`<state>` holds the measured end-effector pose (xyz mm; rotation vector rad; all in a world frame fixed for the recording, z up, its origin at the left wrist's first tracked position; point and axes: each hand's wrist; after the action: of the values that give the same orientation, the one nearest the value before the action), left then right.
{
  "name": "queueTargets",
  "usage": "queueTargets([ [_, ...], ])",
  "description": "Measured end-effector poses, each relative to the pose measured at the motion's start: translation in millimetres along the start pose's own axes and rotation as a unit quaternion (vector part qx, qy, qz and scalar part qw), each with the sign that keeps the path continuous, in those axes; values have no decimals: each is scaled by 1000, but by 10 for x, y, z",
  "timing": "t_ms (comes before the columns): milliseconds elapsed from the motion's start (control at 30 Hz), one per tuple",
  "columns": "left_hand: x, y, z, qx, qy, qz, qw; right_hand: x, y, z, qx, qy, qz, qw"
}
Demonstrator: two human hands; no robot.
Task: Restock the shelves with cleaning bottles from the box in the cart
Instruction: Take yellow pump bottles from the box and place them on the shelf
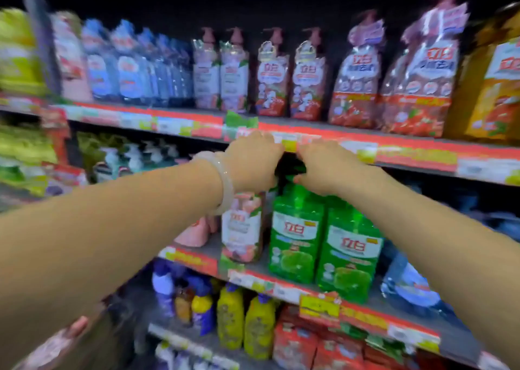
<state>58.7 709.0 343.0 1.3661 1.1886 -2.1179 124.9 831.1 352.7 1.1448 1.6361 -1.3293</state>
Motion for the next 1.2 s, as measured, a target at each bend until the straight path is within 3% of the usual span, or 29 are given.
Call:
queueTargets([
  [233,403,1715,2201,-197,-72,170,963,541,-588,2613,-197,-79,82,974],
  [467,657,2983,3676,-311,-99,296,898,1041,-879,4434,-324,-120,175,922],
  [867,1853,4037,5515,-442,-39,420,792,2298,-1952,6370,-365,-149,278,876],
  [1200,3080,4250,6732,-419,23,480,770,3360,-2467,7609,-302,-218,401,837],
])
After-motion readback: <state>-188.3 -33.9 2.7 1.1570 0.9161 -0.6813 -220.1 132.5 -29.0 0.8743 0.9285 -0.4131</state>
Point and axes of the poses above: each hand's wrist, its own y-axis away from the middle knuckle, its own x-axis out of the palm, z = x × y, and after that the axes turned 9 degrees about -x, right-handed
